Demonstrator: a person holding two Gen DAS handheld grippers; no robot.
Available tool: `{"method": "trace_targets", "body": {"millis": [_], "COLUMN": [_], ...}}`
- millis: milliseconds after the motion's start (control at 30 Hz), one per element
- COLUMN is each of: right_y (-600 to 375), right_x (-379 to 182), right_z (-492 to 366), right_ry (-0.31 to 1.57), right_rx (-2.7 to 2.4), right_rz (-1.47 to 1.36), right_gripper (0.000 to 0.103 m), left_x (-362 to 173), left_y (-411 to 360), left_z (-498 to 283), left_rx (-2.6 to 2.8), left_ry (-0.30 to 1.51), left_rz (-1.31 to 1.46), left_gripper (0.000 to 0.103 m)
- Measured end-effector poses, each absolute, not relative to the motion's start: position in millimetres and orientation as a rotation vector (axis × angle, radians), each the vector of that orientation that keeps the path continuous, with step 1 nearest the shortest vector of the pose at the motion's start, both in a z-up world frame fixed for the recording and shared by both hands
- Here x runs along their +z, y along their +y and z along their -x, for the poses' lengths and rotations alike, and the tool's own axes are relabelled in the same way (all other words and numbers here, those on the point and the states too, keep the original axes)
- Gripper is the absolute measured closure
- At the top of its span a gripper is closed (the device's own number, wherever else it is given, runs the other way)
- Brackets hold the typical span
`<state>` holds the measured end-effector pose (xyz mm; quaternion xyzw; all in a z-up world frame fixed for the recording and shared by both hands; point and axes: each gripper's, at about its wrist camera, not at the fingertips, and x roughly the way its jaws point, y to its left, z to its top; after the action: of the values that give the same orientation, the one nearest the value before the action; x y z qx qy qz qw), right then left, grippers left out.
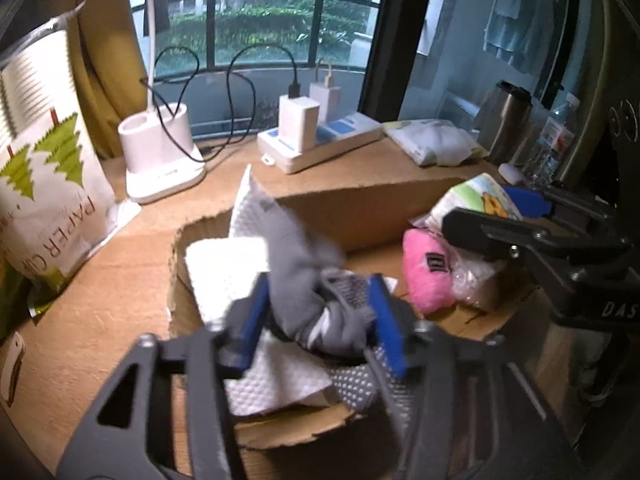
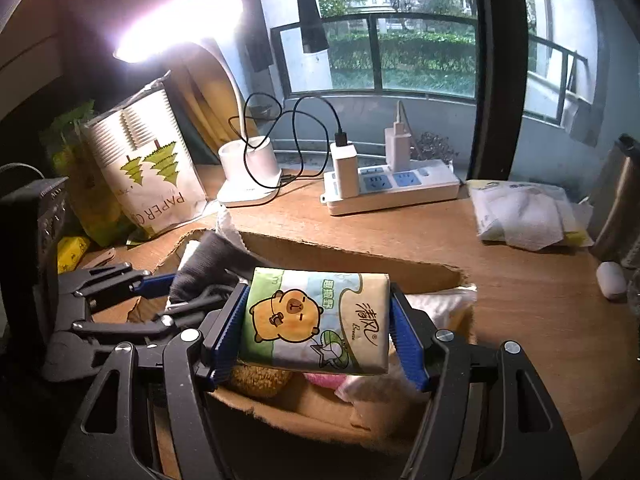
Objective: Organize soft objects
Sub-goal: 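Drop the sock and tissue pack into the box by opening both tools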
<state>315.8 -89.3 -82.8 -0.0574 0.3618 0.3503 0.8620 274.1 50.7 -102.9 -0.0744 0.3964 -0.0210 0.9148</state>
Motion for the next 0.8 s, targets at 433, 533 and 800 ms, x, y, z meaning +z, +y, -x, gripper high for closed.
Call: {"method": "trace_targets", "body": {"millis": [433, 533, 800], "right_y": [-83.0, -84.5, -91.6], "right_x": [-78.6, -72.4, -58.2], "right_z": [-316.4, -310.5, -284.5], "right_ry": [0.728, 0.713, 0.683], "right_rx": [0.737, 0.736, 0.731], "right_rz": [0.096, 0.097, 0.106], "right_gripper": [0.023, 0.023, 0.023], "left_x": [-85.5, -81.6, -66.8], "left_y": [53.0, 53.5, 55.6], "left_z": [-256.8, -250.1, -222.1], "left_rx": [-0.039, -0.033, -0.007], "left_ry": [0.760, 0.753, 0.722], "left_rz": [0.161, 0.156, 0.165], "left_gripper": [0.029, 0.029, 0.029]}}
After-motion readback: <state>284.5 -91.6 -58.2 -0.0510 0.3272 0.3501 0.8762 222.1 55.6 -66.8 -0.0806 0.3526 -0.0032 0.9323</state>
